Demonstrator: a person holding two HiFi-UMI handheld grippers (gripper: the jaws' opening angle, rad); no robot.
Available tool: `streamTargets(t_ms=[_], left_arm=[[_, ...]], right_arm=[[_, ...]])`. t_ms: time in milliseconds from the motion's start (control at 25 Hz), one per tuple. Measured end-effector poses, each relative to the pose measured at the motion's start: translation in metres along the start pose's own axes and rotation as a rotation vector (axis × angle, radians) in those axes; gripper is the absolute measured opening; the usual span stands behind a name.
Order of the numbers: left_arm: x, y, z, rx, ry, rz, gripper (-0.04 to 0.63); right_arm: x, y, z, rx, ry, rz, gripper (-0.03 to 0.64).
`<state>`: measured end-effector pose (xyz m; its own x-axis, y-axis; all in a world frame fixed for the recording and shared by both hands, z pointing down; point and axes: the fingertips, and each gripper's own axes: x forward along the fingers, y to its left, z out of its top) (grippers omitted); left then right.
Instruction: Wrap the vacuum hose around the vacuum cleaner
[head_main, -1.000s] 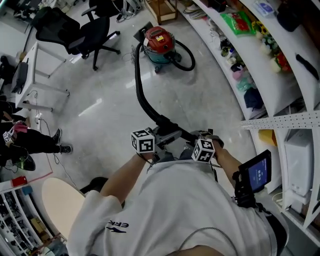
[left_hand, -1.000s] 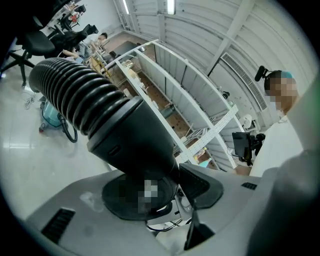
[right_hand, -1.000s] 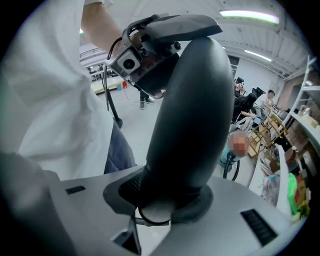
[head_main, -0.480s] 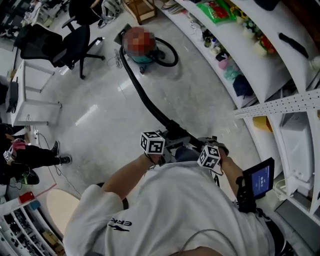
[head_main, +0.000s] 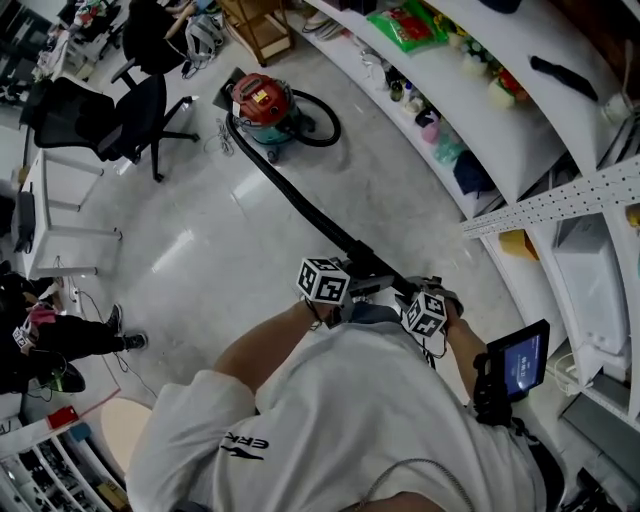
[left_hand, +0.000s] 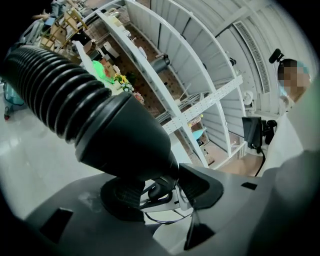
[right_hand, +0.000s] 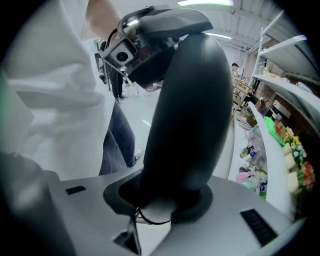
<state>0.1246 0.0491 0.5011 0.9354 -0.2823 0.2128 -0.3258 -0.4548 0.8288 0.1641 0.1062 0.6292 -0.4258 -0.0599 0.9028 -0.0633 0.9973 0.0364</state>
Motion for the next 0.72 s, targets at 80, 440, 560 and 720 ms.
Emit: streamTargets(t_ms=[80,440,560,720], left_arm=[[0.003,0.003,-0.001,0.021,0.033,0.005,0.201],[-0.011,0.026,-0.006,0.241,0.262,0.023,0.201],[-0.037,0.042,-0.013,0.358,0.359,0.065,0.201],[-0.095,0.075,-0.002,0.568,0.427,0.242,0.201]], right_arm=[[0.000,-0.008,-0.004,-0.016,0.011,-0.012,0.123],[0.005,-0.046,-0.001,-0.118,0.043,-0.028,0.121],[0.006,-0.057,-0.004,-0.146,0.055,-0.024,0.121],[0.008,-0.072,-0.006,-0.178,0.069,-0.020,0.121]])
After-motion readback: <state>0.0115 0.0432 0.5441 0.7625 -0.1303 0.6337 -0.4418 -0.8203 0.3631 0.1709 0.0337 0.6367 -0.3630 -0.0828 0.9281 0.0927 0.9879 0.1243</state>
